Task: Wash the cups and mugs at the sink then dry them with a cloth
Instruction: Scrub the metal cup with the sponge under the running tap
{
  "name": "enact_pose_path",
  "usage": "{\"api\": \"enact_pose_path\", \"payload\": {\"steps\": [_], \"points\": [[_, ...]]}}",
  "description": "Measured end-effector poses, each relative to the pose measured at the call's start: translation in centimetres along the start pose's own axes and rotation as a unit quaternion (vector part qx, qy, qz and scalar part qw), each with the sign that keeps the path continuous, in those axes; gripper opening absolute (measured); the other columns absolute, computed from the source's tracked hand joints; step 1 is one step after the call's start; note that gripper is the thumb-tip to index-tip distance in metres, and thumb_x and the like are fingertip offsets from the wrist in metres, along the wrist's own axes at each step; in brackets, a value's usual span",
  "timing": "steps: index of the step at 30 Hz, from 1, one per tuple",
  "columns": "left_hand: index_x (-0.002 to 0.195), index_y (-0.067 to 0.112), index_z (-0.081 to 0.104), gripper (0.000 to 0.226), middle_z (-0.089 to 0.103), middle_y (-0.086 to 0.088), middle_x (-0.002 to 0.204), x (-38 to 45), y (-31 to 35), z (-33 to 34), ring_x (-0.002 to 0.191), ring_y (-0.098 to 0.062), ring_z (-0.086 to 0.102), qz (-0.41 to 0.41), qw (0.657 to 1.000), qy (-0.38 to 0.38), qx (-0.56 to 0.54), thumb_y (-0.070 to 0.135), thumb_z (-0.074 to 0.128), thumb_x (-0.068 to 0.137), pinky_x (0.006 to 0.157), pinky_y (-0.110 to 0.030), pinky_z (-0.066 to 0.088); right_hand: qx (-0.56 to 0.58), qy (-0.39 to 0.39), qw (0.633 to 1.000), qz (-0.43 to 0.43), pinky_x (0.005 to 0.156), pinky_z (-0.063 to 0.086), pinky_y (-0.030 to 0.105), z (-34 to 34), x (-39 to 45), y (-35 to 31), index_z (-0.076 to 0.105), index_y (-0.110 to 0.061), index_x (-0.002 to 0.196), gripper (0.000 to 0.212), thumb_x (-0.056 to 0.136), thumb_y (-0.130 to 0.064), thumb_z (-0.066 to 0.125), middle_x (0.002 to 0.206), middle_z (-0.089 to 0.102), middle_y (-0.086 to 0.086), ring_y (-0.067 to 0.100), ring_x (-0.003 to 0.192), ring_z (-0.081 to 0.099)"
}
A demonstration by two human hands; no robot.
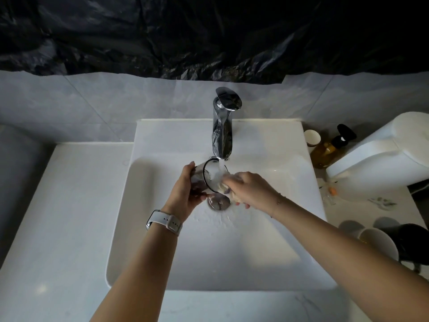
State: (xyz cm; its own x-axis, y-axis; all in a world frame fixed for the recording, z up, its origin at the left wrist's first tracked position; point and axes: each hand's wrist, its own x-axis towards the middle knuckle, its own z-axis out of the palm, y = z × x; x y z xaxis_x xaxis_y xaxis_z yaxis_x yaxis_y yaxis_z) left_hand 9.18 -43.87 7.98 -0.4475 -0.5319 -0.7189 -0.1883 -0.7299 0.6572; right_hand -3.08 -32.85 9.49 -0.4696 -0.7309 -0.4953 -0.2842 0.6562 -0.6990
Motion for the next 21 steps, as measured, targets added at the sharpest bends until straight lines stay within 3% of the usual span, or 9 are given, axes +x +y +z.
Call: {"api": "enact_pose_path", "payload": {"steps": [2,4,7,10,12,14,17,21], "points": [[0.078,0.016,0.062,0.038,0.060,-0.003,0.058,-0.1,0.1,-0.1,0.046,-0.017,0.053,0.002,1.000,0.011,-0.008,0.045,0.047,0.097,0.040,-0.021,0.036,0.151,0.002,0.988,-0.004,0.044,0.041,0.027,-0.1,0.2,0.6,0.061,-0.014,0.081,0.028,0.089,-0.040,0.055,0.071,0.062,0.005,0.022,0.058,0.059],[0.078,0.017,0.062,0.036,0.061,-0.003,0.058,-0.2,-0.4,-0.6,0.048,-0.018,0.054,-0.003,1.000,0.026,-0.007,0.045,0.049,0.096,0.040,-0.020,0.039,0.281,0.002,0.960,-0.011,0.056,0.042,0.028,-0.7,0.5,1.4,0.062,-0.008,0.094,0.025,0.088,-0.033,0.060,0.080,0.058,0.008,0.020,0.070,0.056],[0.082,0.017,0.062,0.033,0.064,-0.002,0.060,-0.7,-1.6,-1.1,0.054,-0.020,0.055,-0.007,0.999,0.042,-0.021,0.045,0.050,0.095,0.041,-0.020,0.042,0.325,-0.011,0.945,-0.023,0.064,0.041,0.018,-0.6,0.6,3.3,0.065,-0.008,0.108,0.026,0.093,-0.029,0.057,0.082,0.059,-0.003,0.008,0.072,0.053],[0.085,0.018,0.064,0.034,0.066,-0.002,0.062,-1.1,-2.8,-1.5,0.061,-0.021,0.056,0.001,0.998,0.052,-0.032,0.046,0.049,0.095,0.044,-0.021,0.044,0.232,0.031,0.972,-0.025,0.074,0.046,0.022,0.6,0.8,5.4,0.067,-0.006,0.113,0.027,0.099,-0.021,0.050,0.095,0.066,0.000,0.012,0.086,0.058],[0.085,0.019,0.065,0.034,0.067,-0.002,0.063,-1.4,-3.3,-1.6,0.062,-0.020,0.055,0.000,0.998,0.061,-0.035,0.047,0.049,0.095,0.047,-0.022,0.045,0.060,0.064,0.993,-0.084,0.099,0.043,0.028,1.2,1.2,7.0,0.070,-0.007,0.113,0.025,0.098,-0.017,0.052,0.126,0.063,0.006,0.017,0.114,0.057],[0.085,0.018,0.065,0.035,0.066,-0.003,0.064,-1.6,-3.6,-1.7,0.061,-0.020,0.054,0.000,0.997,0.067,-0.040,0.047,0.050,0.095,0.046,-0.022,0.045,-0.089,0.095,0.982,-0.134,0.108,0.036,0.037,1.6,1.5,8.5,0.075,-0.012,0.103,0.019,0.093,-0.015,0.060,0.141,0.051,0.010,0.025,0.127,0.048],[0.085,0.018,0.065,0.034,0.065,-0.003,0.061,-1.9,-3.7,-1.6,0.058,-0.020,0.054,0.002,0.997,0.062,-0.041,0.047,0.050,0.095,0.045,-0.022,0.045,-0.121,0.179,0.969,-0.118,0.087,0.049,0.041,1.2,1.0,9.5,0.076,-0.017,0.094,0.012,0.082,-0.017,0.072,0.121,0.056,0.006,0.029,0.108,0.053],[0.087,0.017,0.066,0.037,0.066,-0.004,0.066,-1.9,-3.6,-1.3,0.057,-0.019,0.055,0.011,0.998,0.046,-0.042,0.047,0.047,0.096,0.045,-0.022,0.045,-0.111,0.193,0.975,-0.012,0.074,0.049,0.031,0.5,0.6,9.0,0.060,-0.019,0.109,0.037,0.078,-0.034,0.071,0.106,0.057,-0.001,0.019,0.092,0.059]]}}
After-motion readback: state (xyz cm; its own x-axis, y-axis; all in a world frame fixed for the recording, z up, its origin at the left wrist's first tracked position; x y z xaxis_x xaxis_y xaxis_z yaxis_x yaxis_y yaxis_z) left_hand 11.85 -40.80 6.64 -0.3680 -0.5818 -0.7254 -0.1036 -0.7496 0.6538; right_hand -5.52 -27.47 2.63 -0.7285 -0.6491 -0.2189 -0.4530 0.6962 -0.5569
